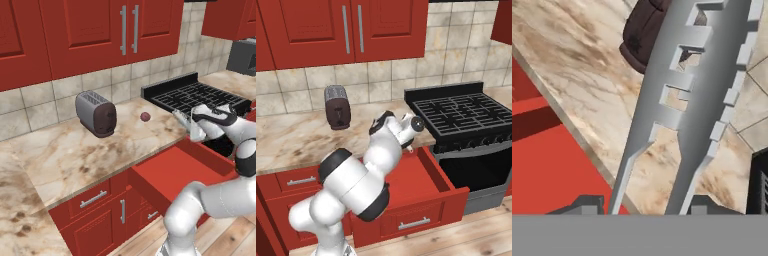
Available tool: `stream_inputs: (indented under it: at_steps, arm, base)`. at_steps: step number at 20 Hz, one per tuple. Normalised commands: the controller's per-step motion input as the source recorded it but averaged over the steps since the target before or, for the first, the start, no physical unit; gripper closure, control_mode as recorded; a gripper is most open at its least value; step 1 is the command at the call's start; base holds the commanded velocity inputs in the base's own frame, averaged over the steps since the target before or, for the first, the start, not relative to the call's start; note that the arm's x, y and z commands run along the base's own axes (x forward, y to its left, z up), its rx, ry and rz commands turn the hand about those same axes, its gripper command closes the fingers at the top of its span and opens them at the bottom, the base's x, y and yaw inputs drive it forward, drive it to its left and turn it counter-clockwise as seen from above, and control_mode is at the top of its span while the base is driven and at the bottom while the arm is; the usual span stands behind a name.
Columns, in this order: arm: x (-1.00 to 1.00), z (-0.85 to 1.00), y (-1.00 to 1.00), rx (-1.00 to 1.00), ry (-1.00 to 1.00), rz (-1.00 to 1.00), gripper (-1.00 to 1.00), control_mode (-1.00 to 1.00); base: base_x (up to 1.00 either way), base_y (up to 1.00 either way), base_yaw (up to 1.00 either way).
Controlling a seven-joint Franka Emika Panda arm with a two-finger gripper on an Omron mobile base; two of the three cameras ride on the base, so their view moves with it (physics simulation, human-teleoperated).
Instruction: Pick the tongs from the drawer and place it on the counter.
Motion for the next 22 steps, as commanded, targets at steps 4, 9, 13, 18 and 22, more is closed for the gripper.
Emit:
stream_inputs:
  at_steps: [4,9,13,18,22]
  arm:
    - [0.37,0.00,0.88,-0.35,0.28,0.00,1.00,-1.00]
    - [0.52,-0.24,0.82,-0.32,0.26,0.00,1.00,-1.00]
    - [0.71,-0.43,0.84,-0.31,0.35,0.00,1.00,-1.00]
    - [0.78,-0.24,0.69,-0.27,0.35,0.00,1.00,-1.00]
    - [0.71,-0.07,0.54,-0.23,0.30,0.00,1.00,-1.00]
  base:
    - [0.00,0.00,0.00]
    - [0.00,0.00,0.00]
    - [0.00,0.00,0.00]
    - [0.00,0.00,0.00]
    - [0.00,0.00,0.00]
